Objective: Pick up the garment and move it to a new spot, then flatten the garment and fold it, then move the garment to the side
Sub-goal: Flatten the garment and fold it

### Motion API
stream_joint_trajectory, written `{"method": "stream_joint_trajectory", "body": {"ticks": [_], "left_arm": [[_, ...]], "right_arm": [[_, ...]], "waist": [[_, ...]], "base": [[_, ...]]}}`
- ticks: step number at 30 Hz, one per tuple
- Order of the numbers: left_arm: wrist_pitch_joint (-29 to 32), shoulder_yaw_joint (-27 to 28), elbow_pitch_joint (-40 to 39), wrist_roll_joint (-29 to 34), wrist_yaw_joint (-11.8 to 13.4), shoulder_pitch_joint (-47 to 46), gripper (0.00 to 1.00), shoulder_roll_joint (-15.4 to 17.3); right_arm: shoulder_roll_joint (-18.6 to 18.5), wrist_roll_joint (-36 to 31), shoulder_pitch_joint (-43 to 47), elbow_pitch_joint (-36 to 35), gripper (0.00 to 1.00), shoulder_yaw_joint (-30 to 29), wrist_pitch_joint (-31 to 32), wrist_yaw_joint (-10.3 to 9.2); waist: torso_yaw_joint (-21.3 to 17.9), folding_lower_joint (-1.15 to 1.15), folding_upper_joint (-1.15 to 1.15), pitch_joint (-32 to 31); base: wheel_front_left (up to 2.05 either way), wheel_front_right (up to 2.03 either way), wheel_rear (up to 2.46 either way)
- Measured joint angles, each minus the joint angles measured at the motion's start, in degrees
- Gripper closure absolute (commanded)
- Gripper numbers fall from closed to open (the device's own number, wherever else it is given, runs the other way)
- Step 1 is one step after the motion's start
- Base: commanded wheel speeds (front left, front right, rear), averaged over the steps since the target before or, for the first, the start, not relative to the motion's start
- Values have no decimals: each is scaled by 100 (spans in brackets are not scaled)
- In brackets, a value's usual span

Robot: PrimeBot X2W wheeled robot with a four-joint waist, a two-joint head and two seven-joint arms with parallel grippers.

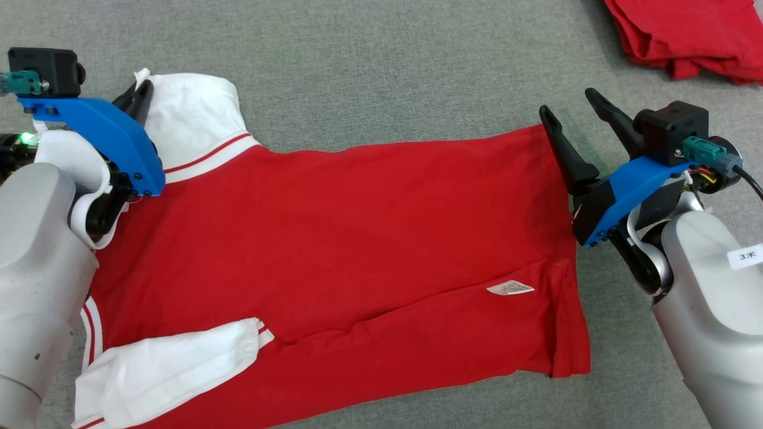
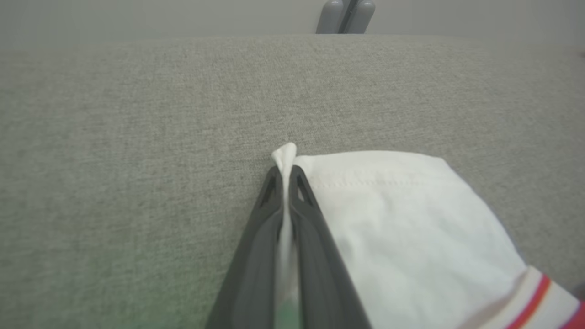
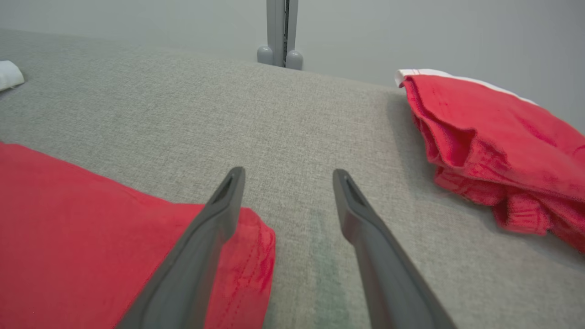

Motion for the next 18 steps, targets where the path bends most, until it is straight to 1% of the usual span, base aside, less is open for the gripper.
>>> {"method": "stream_joint_trajectory", "body": {"ticks": [8, 17, 18], "left_arm": [[-328, -286, -52, -43, 0, -42, 100, -22], [-598, -525, -34, -194, 0, -147, 100, -89], [-613, -544, -21, -200, 0, -165, 100, -91]], "right_arm": [[-185, 311, 27, 127, 0, 240, 452, 0], [-235, 711, 37, 260, 0, 549, 957, -1], [-256, 757, 18, 270, 20, 589, 1054, -7]], "waist": [[146, 0, 0, -42], [257, 0, 0, -56], [262, 0, 0, -60]], "base": [[0, 0, 0], [0, 0, 0], [0, 0, 0]]}}
